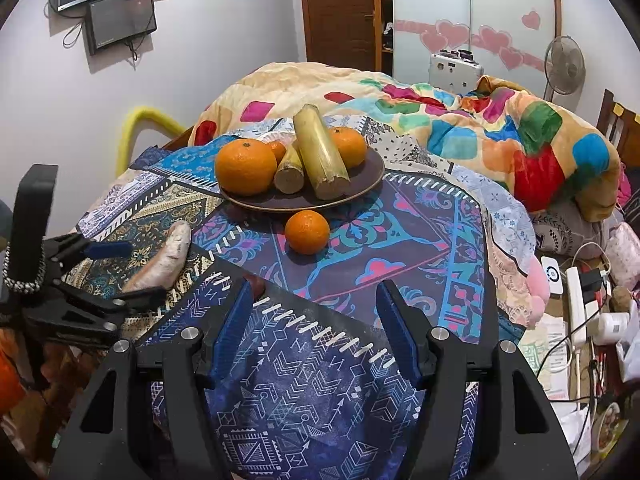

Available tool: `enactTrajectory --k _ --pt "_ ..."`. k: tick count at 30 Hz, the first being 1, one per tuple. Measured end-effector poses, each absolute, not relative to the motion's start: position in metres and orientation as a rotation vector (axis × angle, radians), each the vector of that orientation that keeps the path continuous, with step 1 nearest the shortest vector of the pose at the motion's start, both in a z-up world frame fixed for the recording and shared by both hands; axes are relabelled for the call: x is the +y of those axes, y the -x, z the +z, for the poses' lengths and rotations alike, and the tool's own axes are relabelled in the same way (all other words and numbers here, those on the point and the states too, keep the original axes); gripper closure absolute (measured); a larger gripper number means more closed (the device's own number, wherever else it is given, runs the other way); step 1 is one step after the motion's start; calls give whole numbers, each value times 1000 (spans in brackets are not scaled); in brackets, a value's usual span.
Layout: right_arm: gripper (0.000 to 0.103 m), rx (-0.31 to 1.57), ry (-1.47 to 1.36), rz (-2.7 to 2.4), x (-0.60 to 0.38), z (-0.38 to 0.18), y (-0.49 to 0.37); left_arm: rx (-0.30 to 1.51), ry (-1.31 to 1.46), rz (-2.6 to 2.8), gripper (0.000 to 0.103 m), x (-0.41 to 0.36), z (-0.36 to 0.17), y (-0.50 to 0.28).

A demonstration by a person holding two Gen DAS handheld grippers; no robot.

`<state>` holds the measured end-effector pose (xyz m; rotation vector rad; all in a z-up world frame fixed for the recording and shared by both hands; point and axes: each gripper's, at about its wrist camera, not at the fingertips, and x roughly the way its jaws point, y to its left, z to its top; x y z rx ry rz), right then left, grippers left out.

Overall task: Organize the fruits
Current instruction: 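Grasp the peeled pomelo wedge with the left gripper while the right grasps a tangerine, then lay the pomelo wedge and tangerine on the plate and open both grippers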

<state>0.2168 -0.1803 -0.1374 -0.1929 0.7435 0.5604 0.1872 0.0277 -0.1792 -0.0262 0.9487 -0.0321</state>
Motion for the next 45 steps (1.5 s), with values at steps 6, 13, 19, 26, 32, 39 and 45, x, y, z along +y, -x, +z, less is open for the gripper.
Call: enactTrajectory --k 6,13,19,26,32,39,45 --pt "43 783 179 567 -174 -147 -228 965 47 -57 16 40 -178 -187" --pt "43 803 191 578 -164 -152 -236 946 31 -99 21 23 -179 -205" --pt "43 811 185 604 -147 -152 -254 927 45 -104 33 23 -178 -211" --pt "57 857 210 602 -132 -167 -278 920 6 -144 60 20 -175 -216" --pt "69 876 183 605 -135 -172 -284 913 -5 -165 62 21 -173 -220" --pt "70 813 190 604 -142 -156 -274 835 6 -160 62 29 -151 -218" --pt "70 774 189 605 -147 -142 -272 752 13 -155 62 33 -121 -221"
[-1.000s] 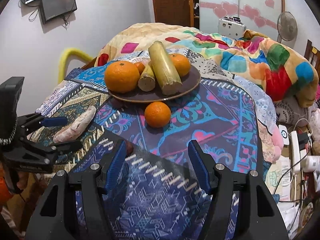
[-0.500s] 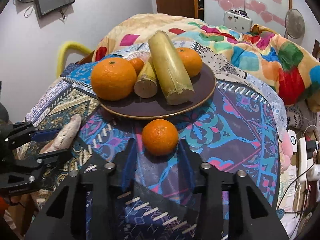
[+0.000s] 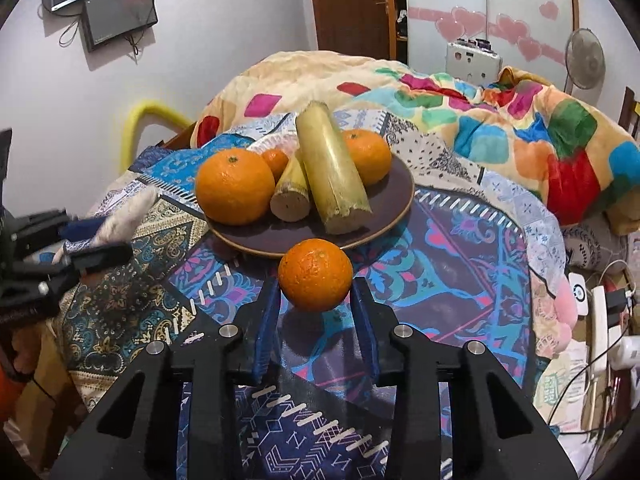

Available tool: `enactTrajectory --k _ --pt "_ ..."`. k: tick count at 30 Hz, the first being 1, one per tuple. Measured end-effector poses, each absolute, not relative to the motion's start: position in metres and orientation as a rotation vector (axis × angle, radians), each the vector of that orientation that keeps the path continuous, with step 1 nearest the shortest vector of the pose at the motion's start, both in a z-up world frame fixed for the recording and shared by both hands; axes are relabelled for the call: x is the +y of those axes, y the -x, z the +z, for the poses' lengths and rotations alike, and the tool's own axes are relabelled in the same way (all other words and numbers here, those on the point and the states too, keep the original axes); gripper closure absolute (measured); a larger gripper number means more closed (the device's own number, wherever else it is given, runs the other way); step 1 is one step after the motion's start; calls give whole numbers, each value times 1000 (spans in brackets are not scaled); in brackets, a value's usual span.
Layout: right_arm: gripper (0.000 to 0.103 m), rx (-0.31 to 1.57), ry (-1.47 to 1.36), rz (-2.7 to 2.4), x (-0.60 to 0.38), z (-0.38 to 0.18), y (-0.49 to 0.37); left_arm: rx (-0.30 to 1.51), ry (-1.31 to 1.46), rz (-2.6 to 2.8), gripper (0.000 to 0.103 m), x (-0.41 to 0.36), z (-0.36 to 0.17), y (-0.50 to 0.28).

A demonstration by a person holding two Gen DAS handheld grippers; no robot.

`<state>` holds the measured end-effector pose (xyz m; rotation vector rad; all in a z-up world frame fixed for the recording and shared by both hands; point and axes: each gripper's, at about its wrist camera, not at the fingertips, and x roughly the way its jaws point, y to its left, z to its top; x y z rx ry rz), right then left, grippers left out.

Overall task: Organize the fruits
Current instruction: 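Lay the pomelo wedge and tangerine on the plate and open both grippers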

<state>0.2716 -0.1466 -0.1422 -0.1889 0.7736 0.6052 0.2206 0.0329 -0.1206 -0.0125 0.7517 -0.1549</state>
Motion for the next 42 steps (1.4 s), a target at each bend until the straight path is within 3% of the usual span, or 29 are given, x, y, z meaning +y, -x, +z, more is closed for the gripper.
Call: enactTrajectory --k 14,28,42 --pt "70 709 169 558 -149 -115 -310 693 35 -155 62 25 -79 -281" --pt "70 782 201 515 -138 -135 -362 782 87 -157 62 7 -103 -356" --pt "68 785 216 501 -135 -147 -374 783 18 -117 62 -6 -119 -366"
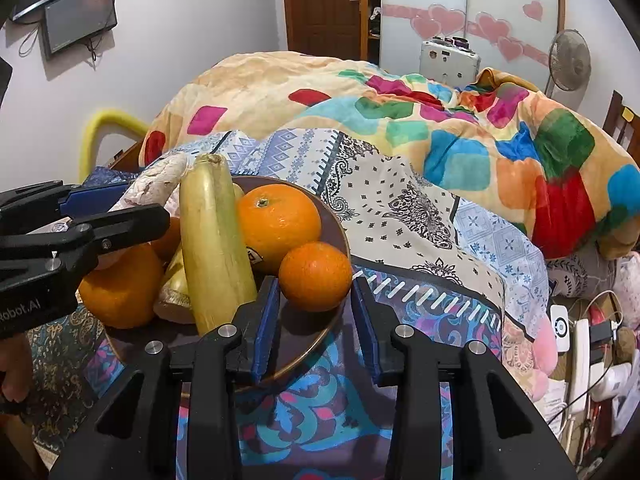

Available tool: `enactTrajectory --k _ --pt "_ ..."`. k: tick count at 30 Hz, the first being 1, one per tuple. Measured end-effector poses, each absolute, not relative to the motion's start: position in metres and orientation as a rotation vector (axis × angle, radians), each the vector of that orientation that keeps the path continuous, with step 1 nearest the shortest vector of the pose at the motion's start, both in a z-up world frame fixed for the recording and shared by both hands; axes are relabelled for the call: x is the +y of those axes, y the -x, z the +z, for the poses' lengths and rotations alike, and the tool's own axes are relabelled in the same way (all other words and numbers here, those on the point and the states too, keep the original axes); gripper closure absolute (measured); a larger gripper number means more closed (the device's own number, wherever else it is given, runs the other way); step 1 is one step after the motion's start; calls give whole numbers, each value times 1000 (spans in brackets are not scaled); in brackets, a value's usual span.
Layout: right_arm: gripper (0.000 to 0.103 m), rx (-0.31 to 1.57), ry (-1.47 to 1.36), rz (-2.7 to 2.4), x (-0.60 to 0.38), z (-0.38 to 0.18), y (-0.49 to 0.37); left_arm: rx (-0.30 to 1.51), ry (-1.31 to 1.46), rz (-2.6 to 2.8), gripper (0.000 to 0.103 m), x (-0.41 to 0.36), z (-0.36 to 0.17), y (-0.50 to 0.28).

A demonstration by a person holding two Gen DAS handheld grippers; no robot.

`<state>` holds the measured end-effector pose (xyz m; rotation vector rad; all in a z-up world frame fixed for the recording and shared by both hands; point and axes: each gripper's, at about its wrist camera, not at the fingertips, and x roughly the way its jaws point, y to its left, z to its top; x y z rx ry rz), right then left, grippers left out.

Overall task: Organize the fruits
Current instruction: 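Lay the pomelo wedge and tangerine on the plate and open both grippers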

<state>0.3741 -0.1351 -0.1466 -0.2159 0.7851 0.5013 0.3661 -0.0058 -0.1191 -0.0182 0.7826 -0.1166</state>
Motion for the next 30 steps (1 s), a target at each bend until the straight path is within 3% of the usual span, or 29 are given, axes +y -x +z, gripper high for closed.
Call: enactTrajectory --k 6,12,26,30 --pt "64 771 222 490 -136 -143 -371 784 29 -122 61 -4 -119 -365" --pt "64 741 212 480 -143 -132 -354 757 25 -120 51 0 -112 -352" --pt "63 620 249 532 -138 -102 -278 707 34 -111 50 14 -87 -284" --pt "54 604 236 567 -135 -100 -254 704 34 -103 50 18 -86 -259"
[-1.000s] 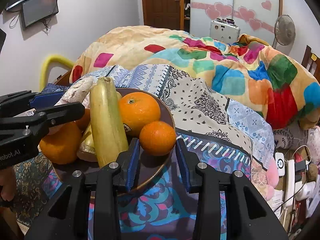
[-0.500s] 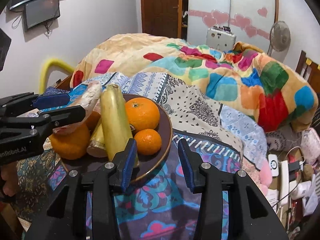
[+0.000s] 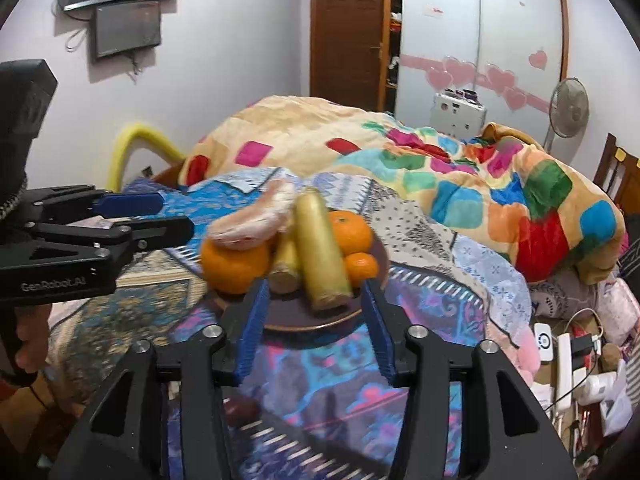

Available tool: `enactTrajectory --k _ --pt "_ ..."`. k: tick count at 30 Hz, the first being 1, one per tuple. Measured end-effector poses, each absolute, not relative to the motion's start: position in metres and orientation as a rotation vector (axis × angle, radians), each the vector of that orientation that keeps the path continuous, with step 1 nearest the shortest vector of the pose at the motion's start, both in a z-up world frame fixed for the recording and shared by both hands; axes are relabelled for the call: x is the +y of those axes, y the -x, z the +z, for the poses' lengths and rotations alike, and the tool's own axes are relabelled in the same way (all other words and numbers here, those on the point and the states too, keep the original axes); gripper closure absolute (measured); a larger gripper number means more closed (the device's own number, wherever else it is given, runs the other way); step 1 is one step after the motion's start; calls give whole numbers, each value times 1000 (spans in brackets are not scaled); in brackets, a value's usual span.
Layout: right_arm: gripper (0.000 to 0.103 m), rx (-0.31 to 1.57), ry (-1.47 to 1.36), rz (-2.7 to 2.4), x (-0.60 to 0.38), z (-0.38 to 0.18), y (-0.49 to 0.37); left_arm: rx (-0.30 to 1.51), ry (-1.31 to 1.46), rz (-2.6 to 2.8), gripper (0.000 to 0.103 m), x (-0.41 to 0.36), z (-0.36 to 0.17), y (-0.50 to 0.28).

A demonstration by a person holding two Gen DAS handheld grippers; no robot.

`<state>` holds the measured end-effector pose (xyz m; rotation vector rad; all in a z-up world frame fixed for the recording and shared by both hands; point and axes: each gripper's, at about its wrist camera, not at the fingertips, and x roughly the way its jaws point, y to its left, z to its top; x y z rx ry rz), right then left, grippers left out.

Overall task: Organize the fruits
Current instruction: 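Lay the pomelo wedge and tangerine on the plate and open both grippers, then grasp a brown date from the cloth with the right gripper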

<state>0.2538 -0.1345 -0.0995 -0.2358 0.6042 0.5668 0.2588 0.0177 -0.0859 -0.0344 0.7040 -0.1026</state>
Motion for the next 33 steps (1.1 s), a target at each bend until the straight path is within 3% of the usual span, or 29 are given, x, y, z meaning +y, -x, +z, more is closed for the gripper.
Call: enactTrajectory --k 5,9,30,33 --pt "54 614 215 589 -131 -106 -233 711 35 -99 49 18 -93 -230" --pt "54 633 215 582 -131 -116 -223 718 28 -91 39 21 -102 -211" --pt "54 810 265 610 -126 -173 -222 805 43 -115 39 37 -145 -192" --pt "62 811 256 626 -124 -175 -223 818 46 -111 39 35 -150 -194"
